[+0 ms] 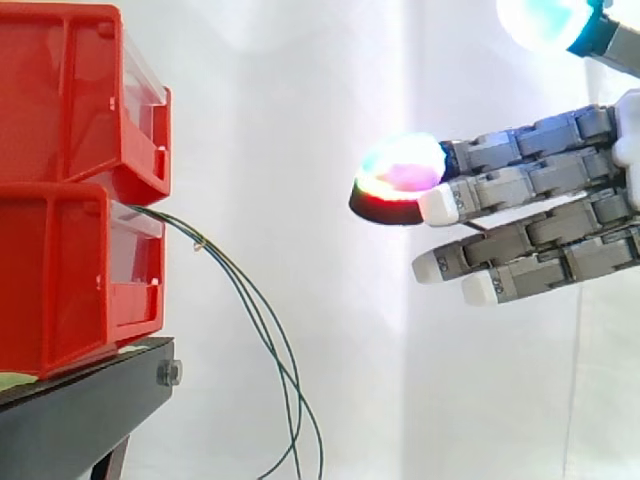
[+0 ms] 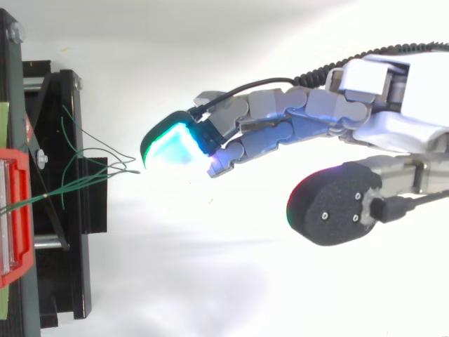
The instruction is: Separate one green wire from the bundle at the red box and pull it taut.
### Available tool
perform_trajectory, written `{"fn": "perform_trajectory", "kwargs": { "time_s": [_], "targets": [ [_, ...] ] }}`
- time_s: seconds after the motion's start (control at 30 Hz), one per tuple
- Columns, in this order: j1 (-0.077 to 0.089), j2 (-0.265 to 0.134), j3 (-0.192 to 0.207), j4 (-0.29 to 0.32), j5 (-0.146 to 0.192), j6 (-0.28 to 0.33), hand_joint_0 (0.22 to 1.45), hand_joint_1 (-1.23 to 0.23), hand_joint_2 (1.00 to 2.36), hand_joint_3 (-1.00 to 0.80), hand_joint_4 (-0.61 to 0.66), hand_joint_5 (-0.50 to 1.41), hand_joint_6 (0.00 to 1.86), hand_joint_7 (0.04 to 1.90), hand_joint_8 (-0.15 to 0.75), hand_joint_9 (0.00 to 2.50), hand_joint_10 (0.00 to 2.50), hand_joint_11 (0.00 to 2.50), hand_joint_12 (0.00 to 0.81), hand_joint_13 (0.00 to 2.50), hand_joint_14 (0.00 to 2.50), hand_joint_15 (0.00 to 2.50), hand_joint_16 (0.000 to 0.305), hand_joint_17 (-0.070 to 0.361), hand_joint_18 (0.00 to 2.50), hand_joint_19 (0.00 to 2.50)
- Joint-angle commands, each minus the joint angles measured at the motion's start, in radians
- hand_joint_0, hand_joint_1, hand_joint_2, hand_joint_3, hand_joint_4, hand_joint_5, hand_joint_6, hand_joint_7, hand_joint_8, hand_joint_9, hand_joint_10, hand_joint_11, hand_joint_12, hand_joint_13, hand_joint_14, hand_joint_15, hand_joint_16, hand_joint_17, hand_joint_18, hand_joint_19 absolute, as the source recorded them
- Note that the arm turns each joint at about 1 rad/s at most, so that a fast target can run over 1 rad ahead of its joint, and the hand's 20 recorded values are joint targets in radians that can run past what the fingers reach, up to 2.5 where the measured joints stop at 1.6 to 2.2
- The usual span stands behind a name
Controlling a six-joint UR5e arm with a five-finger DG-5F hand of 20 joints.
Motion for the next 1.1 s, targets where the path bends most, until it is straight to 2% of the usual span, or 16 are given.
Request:
{"fn": "perform_trajectory", "kwargs": {
  "time_s": [0.0, 0.07, 0.17, 0.4, 0.6, 0.77, 0.93, 1.07],
  "targets": [
    [0.002, -0.019, 0.000, 0.003, 0.007, 0.005, 0.44, -0.40, 1.00, -0.50, 0.16, -0.23, 0.50, 0.63, 0.180, 0.00, 0.00, 0.00, 0.326, 0.00, 0.00, 0.00, 0.050, 0.111, 0.00, 0.18],
    [0.002, -0.043, 0.000, 0.017, 0.010, 0.020, 0.44, -0.39, 1.00, -0.50, 0.16, -0.23, 0.50, 0.64, 0.182, 0.00, 0.00, 0.00, 0.327, 0.00, 0.00, 0.00, 0.049, 0.111, 0.00, 0.17],
    [0.002, -0.055, 0.000, 0.038, 0.010, 0.036, 0.44, -0.39, 1.00, -0.50, 0.17, -0.23, 0.50, 0.64, 0.182, 0.00, 0.00, 0.00, 0.326, 0.00, 0.00, 0.00, 0.049, 0.111, 0.00, 0.17],
    [0.004, -0.057, 0.000, 0.070, 0.012, 0.014, 0.44, -0.39, 1.00, -0.50, 0.17, -0.23, 0.50, 0.65, 0.186, 0.00, 0.00, 0.00, 0.325, 0.00, 0.00, 0.00, 0.050, 0.112, 0.00, 0.17],
    [0.004, -0.066, 0.000, 0.070, 0.033, 0.014, 0.46, -0.29, 1.00, -0.50, 0.18, -0.22, 0.50, 0.66, 0.191, 0.00, 0.00, 0.00, 0.324, 0.00, 0.00, 0.00, 0.049, 0.111, 0.00, 0.16],
    [-0.008, -0.101, 0.000, 0.098, 0.038, 0.022, 0.46, -0.27, 1.00, -0.50, 0.19, -0.22, 0.50, 0.67, 0.196, 0.00, 0.00, 0.00, 0.325, 0.00, 0.00, 0.00, 0.050, 0.112, 0.00, 0.16],
    [-0.008, -0.101, 0.000, 0.116, 0.045, 0.016, 0.46, -0.27, 1.00, -0.50, 0.19, -0.22, 0.50, 0.68, 0.196, 0.01, 0.00, 0.00, 0.325, 0.00, 0.00, 0.00, 0.050, 0.112, 0.00, 0.16],
    [-0.013, -0.109, 0.000, 0.124, 0.067, 0.002, 0.47, -0.29, 1.00, -0.50, 0.20, -0.22, 0.50, 0.68, 0.200, 0.02, 0.00, 0.00, 0.323, 0.00, 0.00, 0.00, 0.050, 0.113, 0.00, 0.16]
  ]
}}
